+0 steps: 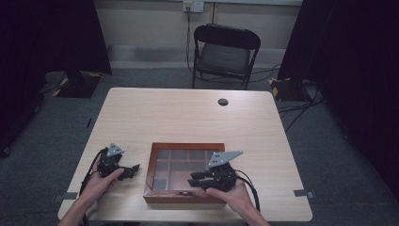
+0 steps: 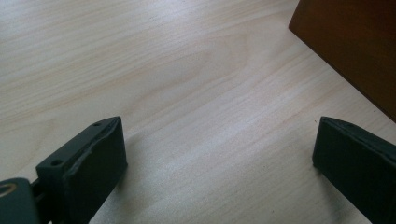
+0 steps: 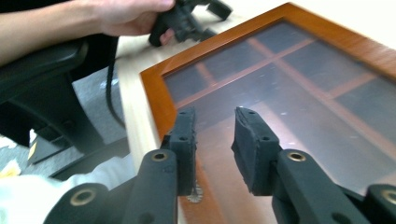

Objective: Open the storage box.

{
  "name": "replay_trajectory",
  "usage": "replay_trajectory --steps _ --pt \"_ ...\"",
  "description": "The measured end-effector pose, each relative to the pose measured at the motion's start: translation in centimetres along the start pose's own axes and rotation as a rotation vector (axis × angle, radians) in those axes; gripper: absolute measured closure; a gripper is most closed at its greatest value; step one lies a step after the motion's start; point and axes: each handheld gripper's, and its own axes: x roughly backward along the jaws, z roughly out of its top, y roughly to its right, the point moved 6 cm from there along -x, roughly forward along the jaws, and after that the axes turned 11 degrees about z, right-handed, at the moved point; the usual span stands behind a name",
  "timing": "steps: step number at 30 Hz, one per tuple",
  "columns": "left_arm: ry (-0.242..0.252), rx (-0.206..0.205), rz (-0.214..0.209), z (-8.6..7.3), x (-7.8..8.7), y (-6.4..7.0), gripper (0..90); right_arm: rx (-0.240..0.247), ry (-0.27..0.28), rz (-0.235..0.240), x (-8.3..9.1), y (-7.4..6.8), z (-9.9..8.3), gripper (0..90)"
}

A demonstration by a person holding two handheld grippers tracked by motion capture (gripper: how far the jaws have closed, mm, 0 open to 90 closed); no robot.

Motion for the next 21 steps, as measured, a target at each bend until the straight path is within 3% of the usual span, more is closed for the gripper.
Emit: replay_trajectory --steps 10,17,21 --pt "0.0 0.0 0.0 0.0 0.0 0.0 2.1 0.022 -0.064 0.061 -2.0 -0.9 -1.0 72.3" --pt "0.0 0.0 0.0 0.0 0.0 0.0 2.1 0.029 -0.095 0.068 -2.4 -0.8 -1.7 75.4" --pt "0.0 0.0 0.0 0.0 0.0 0.0 2.1 0.031 -0.084 0.074 -2.4 -0.8 -2.0 78.2"
